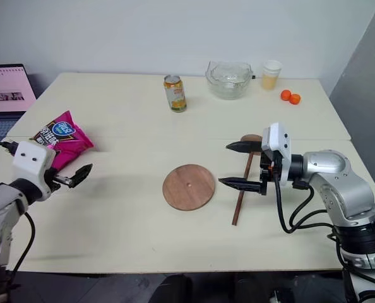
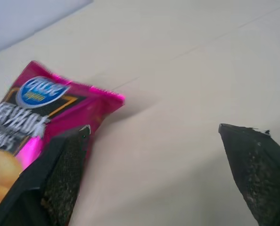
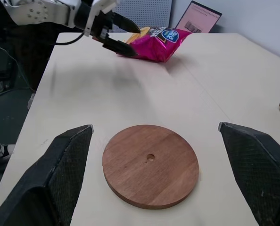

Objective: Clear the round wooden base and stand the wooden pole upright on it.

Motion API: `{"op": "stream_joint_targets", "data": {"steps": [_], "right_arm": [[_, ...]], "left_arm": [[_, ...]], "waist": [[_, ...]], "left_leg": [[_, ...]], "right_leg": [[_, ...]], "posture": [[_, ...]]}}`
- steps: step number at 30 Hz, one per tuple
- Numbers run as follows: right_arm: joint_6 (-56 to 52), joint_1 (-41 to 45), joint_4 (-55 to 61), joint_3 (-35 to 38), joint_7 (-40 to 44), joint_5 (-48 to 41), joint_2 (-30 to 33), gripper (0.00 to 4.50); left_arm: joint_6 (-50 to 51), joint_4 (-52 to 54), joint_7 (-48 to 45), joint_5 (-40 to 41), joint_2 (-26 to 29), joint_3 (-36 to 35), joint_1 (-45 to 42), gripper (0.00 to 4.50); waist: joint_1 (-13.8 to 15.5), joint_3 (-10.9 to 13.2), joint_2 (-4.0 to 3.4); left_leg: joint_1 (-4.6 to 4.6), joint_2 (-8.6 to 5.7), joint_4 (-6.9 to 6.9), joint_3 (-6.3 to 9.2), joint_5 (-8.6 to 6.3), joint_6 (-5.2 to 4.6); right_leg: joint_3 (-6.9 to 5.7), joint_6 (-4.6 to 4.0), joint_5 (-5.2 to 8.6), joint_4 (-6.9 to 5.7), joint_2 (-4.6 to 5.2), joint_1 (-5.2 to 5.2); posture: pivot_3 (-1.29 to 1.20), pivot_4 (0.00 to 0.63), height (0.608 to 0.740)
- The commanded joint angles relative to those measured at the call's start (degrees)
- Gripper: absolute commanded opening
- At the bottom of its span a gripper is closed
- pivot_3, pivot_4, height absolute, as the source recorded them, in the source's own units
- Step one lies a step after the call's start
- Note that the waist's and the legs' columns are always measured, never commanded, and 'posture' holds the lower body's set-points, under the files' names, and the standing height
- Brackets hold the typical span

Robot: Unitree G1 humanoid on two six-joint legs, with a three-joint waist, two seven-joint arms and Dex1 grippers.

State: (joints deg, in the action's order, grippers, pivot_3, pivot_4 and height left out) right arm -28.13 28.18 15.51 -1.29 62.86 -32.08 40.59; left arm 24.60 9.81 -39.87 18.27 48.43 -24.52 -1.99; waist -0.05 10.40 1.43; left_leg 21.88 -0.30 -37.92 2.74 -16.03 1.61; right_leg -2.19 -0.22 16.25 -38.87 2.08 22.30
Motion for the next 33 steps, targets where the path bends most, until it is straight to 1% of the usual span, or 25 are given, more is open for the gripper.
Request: {"op": "stream_joint_targets", "data": {"steps": [1, 3, 6, 8, 10, 12, 14, 16, 19, 21, 22, 24, 28, 29, 33], "right_arm": [[-0.5, -0.82, 2.54, 2.77, 0.0, -1.32, 1.66, 4.5], [-4.03, -1.97, 4.4, 3.58, -2.49, -1.74, 3.08, 4.5], [-7.41, -2.53, 5.37, 4.23, -7.08, -0.83, 3.73, 4.5], [-12.36, -2.69, 6.39, 5.02, -9.81, -2.6, 4.02, 4.5], [-19.61, -1.94, 7.44, 5.15, -18.44, -1.07, 2.21, 4.5], [-26.01, -0.69, 7.74, 6.21, -27.29, -0.03, -1.27, 4.5], [-33.79, 0.51, 9.19, 6.25, -32.73, -0.81, -3.9, 4.5], [-40.77, 1.81, 10.88, 5.51, -35.91, -1.69, -5.57, 4.5], [-54.95, 5.52, 12.23, 5.37, -40.77, -2.63, -10.41, 4.5], [-60.22, 7.34, 13.02, 4.67, -42.04, -2.03, -10.73, 4.5], [-62.31, 8.86, 12.04, 3.97, -44.29, -1.89, -11.2, 4.5], [-64.1, 11.58, 10.12, 1.95, -47.44, -2.2, -12.02, 4.5], [-64.37, 13.95, 2.74, 0.27, -54.63, -6.26, -13.37, 4.5], [-64.37, 14.42, 1.04, 0.58, -56.86, -6.33, -14.23, 4.5], [-64.37, 17.23, -8.25, 1.96, -66.61, -11.21, -17.25, 4.5]], "left_arm": [[0.61, 6.33, -5.77, 4.12, 3.0, -2.35, 1.28, 4.49], [1.94, 9.9, -11.48, 8.08, 5.27, 0.05, 0.38, 4.49], [3.51, 13.68, -16.05, 12.08, 7.08, 2.75, -1.38, 4.49], [4.17, 15.01, -17.88, 13.79, 7.98, 3.69, -2.74, 4.49], [4.64, 15.75, -20.39, 15.28, 8.93, 5.69, -4.88, 4.49], [4.74, 16.21, -21.92, 15.55, 9.62, 7.72, -6.4, 4.49], [4.07, 16.11, -22.59, 14.77, 9.51, 10.32, -8.4, 4.49], [3.77, 15.9, -22.91, 14.37, 9.06, 12.26, -10.21, 4.49], [3.04, 16.47, -23.93, 14.46, 8.08, 15.28, -12.57, 4.49], [3.2, 17.14, -23.94, 14.41, 7.39, 17.27, -14.01, 4.49], [2.88, 17.03, -23.91, 14.16, 6.93, 18.07, -14.44, 4.49], [1.5, 16.52, -24.27, 13.16, 6.38, 19.45, -14.5, 4.49], [0.15, 16.18, -24.06, 11.63, 4.99, 21.76, -15.59, 4.49], [-0.05, 16.27, -24.09, 11.32, 4.75, 22.16, -15.72, 4.49], [-1.32, 16.87, -24.25, 9.47, 3.81, 24.32, -15.72, 4.49]], "waist": [[0.08, 0.01, -0.01], [0.09, 0.02, -0.03], [0.11, 0.02, -0.03], [0.07, 0.01, -0.02], [0.02, 0.03, -0.04], [-0.16, 0.02, -0.03], [-0.32, 0.03, -0.05], [-0.27, 0.05, -0.09], [-0.29, 0.05, -0.08], [-0.22, 0.05, -0.08], [-0.22, 0.06, -0.09], [-0.25, 0.06, -0.09], [-0.33, 0.05, -0.09], [-0.39, 0.05, -0.09], [-0.5, 0.05, -0.09]], "left_leg": [[0.0, 0.0, 0.0, 0.01, 0.0, 0.0], [-0.01, 0.0, 0.0, 0.04, 0.0, -0.01], [0.01, -0.01, -0.01, 0.02, 0.0, -0.01], [0.0, -0.02, -0.01, -0.01, 0.0, -0.01], [-0.01, -0.02, 0.01, -0.02, 0.0, -0.01], [-0.01, 0.02, 0.02, 0.0, 0.0, -0.01], [-0.03, 0.02, 0.03, -0.03, 0.0, -0.01], [-0.02, 0.01, 0.04, -0.02, 0.0, -0.01], [0.0, 0.01, 0.03, -0.02, 0.0, -0.01], [0.01, 0.0, 0.03, 0.0, 0.0, -0.01], [0.01, -0.01, 0.03, 0.0, 0.0, -0.02], [0.02, -0.02, 0.02, -0.01, 0.0, -0.03], [0.0, -0.02, 0.04, 0.0, 0.0, -0.04], [0.01, -0.01, 0.04, 0.0, 0.0, -0.04], [0.02, -0.01, 0.03, -0.04, 0.0, -0.04]], "right_leg": [[-0.01, 0.0, 0.0, -0.01, 0.0, 0.0], [-0.03, -0.01, 0.0, -0.04, -0.02, 0.0], [-0.03, -0.01, 0.0, -0.04, -0.02, -0.01], [0.01, -0.01, 0.0, -0.03, -0.02, -0.01], [0.01, -0.01, 0.01, -0.04, -0.03, -0.01], [0.01, -0.01, 0.01, -0.05, -0.09, 0.0], [0.05, -0.01, 0.01, -0.1, -0.11, 0.01], [0.04, -0.01, 0.01, -0.12, -0.12, 0.02], [0.05, -0.01, 0.01, -0.09, -0.13, 0.03], [0.04, -0.01, 0.01, -0.09, -0.14, 0.03], [0.04, -0.01, 0.01, -0.08, -0.13, 0.03], [0.05, 0.0, 0.01, -0.06, -0.13, 0.03], [0.05, -0.01, 0.01, -0.07, -0.16, 0.03], [0.04, -0.01, 0.01, -0.07, -0.17, 0.03], [0.08, -0.01, 0.01, -0.09, -0.16, 0.04]], "posture": [[0.0, 0.15, 0.74], [0.0, 0.15, 0.74], [0.0, 0.15, 0.74], [0.0, 0.15, 0.74], [0.0, 0.15, 0.74], [0.0, 0.15, 0.74], [0.0, 0.15, 0.74], [0.0, 0.15, 0.74], [0.0, 0.15, 0.74], [0.0, 0.15, 0.74], [0.0, 0.15, 0.74], [0.0, 0.15, 0.74], [0.0, 0.15, 0.74], [0.0, 0.15, 0.74], [0.0, 0.15, 0.74]]}}
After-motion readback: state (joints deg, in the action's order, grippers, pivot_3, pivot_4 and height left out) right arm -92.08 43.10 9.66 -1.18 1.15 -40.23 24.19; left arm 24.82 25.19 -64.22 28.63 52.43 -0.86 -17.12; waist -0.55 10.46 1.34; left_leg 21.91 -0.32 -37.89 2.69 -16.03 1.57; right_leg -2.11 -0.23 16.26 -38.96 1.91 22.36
